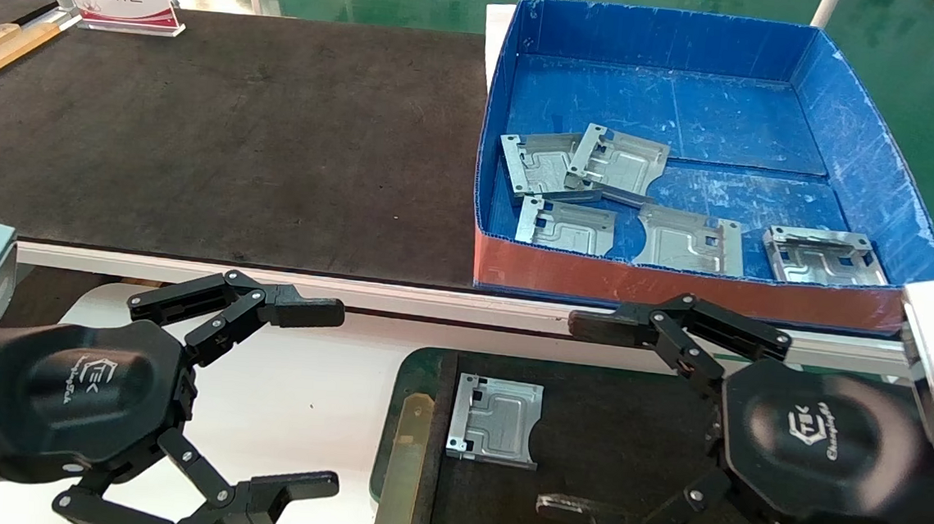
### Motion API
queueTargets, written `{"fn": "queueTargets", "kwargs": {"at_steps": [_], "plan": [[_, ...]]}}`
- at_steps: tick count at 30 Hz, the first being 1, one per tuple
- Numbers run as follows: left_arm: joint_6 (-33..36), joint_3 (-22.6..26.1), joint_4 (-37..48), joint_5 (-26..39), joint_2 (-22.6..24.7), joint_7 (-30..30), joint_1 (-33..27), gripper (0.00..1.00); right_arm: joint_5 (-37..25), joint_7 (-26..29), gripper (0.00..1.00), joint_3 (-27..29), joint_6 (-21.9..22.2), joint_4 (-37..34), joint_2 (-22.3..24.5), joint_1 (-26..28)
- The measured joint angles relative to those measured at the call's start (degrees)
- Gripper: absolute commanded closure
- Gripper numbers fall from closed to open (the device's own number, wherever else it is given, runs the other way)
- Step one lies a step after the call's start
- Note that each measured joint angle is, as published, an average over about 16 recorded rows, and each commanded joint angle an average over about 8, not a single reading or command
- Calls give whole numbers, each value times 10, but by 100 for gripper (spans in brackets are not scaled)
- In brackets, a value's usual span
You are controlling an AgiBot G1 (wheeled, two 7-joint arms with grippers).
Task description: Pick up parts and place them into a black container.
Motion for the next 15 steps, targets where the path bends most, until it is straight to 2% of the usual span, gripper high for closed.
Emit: {"fn": "queueTargets", "kwargs": {"at_steps": [15], "plan": [[0, 0, 0, 0, 0, 0, 0, 0, 0, -1, 0, -4, -1, -3, -1, 3]]}}
